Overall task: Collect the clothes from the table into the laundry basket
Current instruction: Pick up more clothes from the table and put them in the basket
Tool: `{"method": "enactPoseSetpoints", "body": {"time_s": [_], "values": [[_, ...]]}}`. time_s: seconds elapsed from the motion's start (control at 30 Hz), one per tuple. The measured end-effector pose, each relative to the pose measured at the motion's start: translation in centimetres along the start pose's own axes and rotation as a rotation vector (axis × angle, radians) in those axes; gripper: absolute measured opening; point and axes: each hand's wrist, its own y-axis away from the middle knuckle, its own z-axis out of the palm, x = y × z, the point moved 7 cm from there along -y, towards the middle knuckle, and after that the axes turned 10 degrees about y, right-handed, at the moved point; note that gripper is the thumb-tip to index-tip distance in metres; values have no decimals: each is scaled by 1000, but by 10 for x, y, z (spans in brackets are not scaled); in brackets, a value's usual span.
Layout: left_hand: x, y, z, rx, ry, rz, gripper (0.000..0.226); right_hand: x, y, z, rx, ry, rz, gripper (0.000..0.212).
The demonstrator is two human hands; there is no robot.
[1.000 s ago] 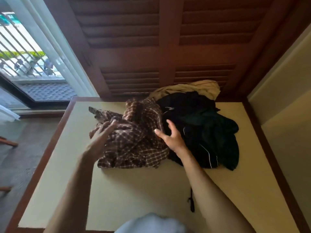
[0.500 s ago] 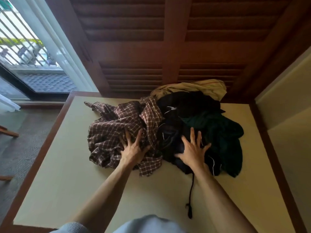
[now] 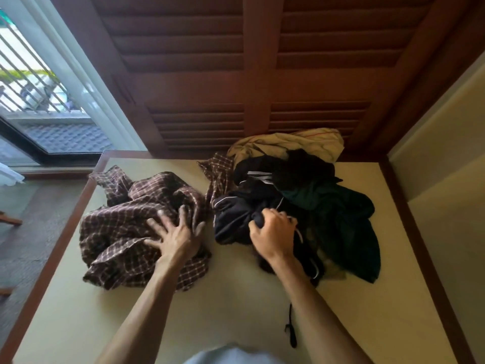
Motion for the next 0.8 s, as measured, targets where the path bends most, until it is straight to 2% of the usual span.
{"method": "enactPoseSetpoints", "body": {"time_s": [0.07,0.17,0.23,0.3,0.37,0.43,0.5,0.57,0.7,0.8], "values": [[42,9,12,-14,12,167,66,-16,9,18,-153,-66,-67,27],[88,15,41,-229,174,377,60,-9,-2,32,-402,-348,-76,35],[103,15,50,-304,323,430,65,7,-21,25,-443,-671,0,32],[108,18,60,-350,335,447,70,27,-40,25,-514,-867,118,35],[105,23,75,-427,261,432,77,52,-54,38,-536,-781,219,44],[98,30,89,-462,173,415,86,79,-57,55,-502,-502,303,74],[93,35,98,-416,113,427,88,94,-51,73,-520,-344,389,103],[87,34,102,-345,148,432,86,89,-46,80,-508,-349,374,113],[75,40,98,-249,436,457,85,53,-43,64,-332,-396,241,90],[60,47,76,-131,959,305,73,15,-27,33,-206,-511,81,59]]}}
